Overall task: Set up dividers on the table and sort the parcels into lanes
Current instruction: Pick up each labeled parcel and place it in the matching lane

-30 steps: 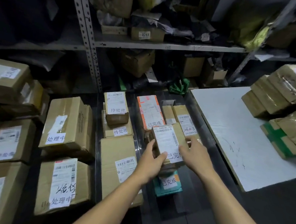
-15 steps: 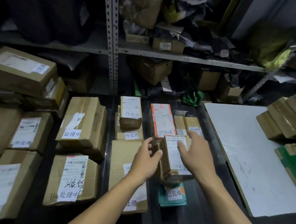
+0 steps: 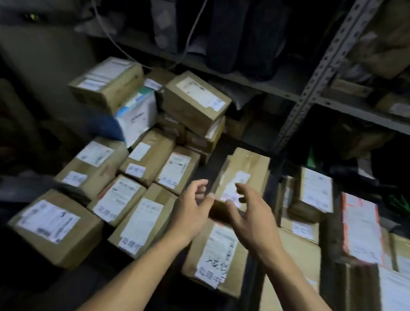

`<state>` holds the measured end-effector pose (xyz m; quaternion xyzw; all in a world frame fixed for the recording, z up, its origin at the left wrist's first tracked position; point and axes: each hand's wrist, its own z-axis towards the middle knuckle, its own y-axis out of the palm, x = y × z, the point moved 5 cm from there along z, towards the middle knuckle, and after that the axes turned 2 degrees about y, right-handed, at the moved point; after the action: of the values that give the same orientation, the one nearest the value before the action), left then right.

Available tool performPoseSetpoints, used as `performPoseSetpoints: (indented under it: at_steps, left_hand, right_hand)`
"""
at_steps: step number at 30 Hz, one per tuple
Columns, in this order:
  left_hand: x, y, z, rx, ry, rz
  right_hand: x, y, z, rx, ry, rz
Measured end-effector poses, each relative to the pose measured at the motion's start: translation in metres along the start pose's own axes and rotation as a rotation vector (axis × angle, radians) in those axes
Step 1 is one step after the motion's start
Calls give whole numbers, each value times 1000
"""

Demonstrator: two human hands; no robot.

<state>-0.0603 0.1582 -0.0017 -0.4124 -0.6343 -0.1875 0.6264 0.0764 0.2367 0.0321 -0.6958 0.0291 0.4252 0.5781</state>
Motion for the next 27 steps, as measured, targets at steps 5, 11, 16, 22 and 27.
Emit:
performPoseSetpoints:
  at_steps: [5,11,16,22,27]
  left_hand:
    - [-69,-94,24,87,-156,100]
    - [-157,-155,18,53,-363,266]
    - [-179,-165,12,76,-340,329]
    - [-182,-155,2,-56,-264,483]
    - [-180,-137,-10,-131,-264,584]
  right_hand:
    - [-43,96,25,-191,69,124]
    - [-30,228,11,-496,527,224]
    - [-16,282,-9,-577,674,263]
    - [-14,296,-18,-550,708,304]
    - [-13,294,-23,-521,717,299]
